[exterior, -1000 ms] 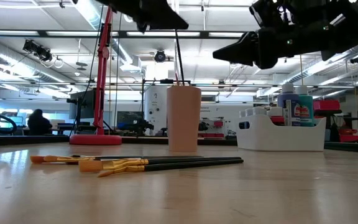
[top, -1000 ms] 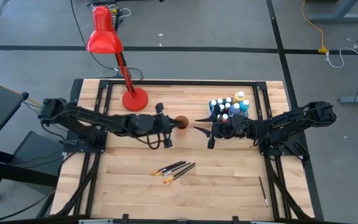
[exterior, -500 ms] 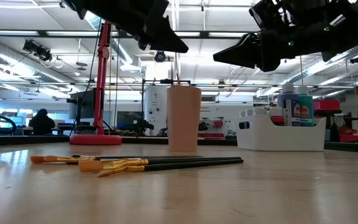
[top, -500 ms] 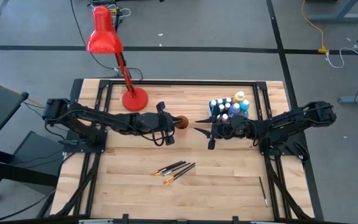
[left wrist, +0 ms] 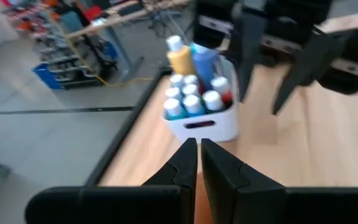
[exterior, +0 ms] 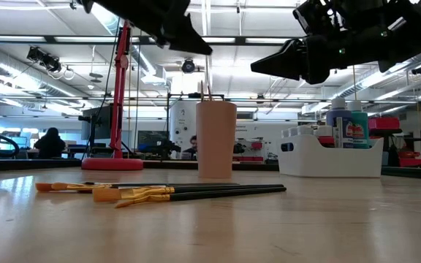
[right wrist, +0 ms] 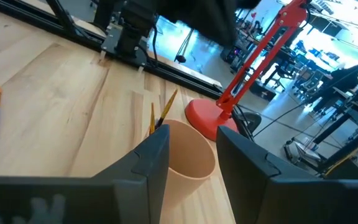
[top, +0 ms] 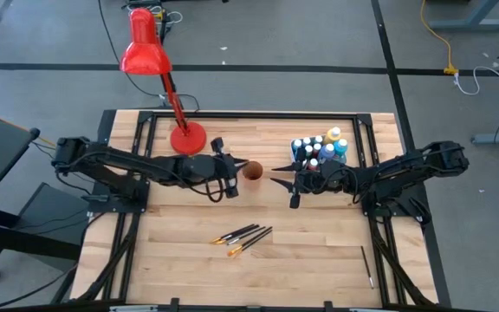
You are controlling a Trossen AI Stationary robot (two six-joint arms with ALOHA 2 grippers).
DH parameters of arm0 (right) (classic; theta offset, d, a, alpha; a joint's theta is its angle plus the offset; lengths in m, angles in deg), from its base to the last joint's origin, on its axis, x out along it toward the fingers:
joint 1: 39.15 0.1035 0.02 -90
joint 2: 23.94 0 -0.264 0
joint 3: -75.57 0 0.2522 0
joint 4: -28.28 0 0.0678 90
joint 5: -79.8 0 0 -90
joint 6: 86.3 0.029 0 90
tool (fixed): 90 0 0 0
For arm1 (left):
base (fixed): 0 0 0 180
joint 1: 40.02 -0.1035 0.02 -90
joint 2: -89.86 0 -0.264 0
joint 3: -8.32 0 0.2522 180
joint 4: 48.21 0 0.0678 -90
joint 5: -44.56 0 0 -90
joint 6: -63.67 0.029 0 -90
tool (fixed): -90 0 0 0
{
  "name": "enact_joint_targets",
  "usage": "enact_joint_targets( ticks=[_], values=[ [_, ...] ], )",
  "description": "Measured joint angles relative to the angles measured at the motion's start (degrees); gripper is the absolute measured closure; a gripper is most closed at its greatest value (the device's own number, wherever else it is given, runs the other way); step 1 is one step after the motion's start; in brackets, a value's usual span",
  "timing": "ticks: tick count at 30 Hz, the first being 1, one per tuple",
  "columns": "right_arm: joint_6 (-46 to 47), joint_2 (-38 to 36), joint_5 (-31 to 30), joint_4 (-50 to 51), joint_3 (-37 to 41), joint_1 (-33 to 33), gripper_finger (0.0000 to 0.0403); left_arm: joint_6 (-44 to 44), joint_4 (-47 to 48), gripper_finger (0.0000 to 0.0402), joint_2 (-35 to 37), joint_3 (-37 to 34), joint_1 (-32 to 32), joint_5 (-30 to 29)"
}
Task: Pick & Place Paint Supplies
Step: Put the white paint brush into the orange cup
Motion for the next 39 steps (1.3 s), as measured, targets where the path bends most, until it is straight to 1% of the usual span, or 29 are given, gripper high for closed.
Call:
enact_joint_targets(
  ticks=[5, 9, 11, 16, 20, 24, 32, 39],
  values=[
    [0.0, 0.0, 0.0, 0.0, 0.0, 0.0, 0.0266, -0.2, 4.8, 0.0384, 6.2, 0.0, 0.0, -5.2],
    [0.0, 0.0, 0.0, 0.0, 0.0, 0.0, 0.0266, -1.2, 10.4, 0.0392, 9.9, 0.1, 0.0, -5.2],
    [0.0, 0.0, 0.0, -0.2, 0.0, 0.0, 0.0266, -2.5, 14.8, 0.0393, 11.0, 0.0, 0.0, -4.5],
    [0.0, 0.0, 0.0, -0.1, 0.0, 0.0, 0.0266, -8.3, 22.7, 0.0389, 11.1, 0.0, 0.0, -4.1],
    [0.0, 0.0, 0.0, 0.0, 0.0, 0.0, 0.0266, -11.7, 26.0, 0.0390, 10.0, -0.1, 0.0, -2.9],
    [0.0, 0.0, 0.0, 0.0, 0.0, 0.0, 0.0266, -12.4, 26.0, 0.0394, 9.1, -0.1, 0.0, -1.3],
    [0.0, 0.0, 0.0, 0.0, 0.0, 0.0, 0.0266, -12.4, 25.6, 0.0383, 8.7, -0.2, 0.0, -1.2],
    [0.0, 0.0, 0.0, 0.0, 0.0, 0.0, 0.0266, -12.3, 25.4, 0.0393, 8.2, -0.2, 0.0, 0.7]
  ],
)
